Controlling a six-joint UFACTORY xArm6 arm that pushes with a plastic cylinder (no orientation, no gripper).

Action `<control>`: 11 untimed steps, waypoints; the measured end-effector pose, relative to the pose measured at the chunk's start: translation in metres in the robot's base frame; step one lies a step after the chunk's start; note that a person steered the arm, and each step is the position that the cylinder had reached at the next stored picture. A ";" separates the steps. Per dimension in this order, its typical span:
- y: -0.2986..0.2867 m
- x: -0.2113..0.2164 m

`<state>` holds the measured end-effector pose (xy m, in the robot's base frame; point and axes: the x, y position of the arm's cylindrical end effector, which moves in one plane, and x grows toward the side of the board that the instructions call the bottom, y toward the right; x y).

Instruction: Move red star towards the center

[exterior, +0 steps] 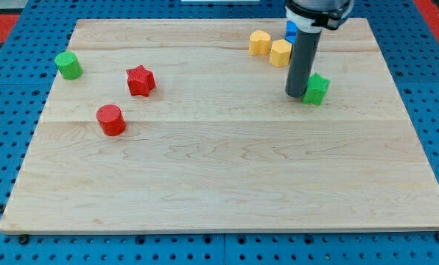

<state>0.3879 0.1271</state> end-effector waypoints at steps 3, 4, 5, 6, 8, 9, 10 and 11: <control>0.002 -0.012; 0.009 0.001; -0.064 -0.003; -0.185 0.008; -0.333 0.007; -0.322 -0.016; -0.317 -0.041; -0.252 -0.043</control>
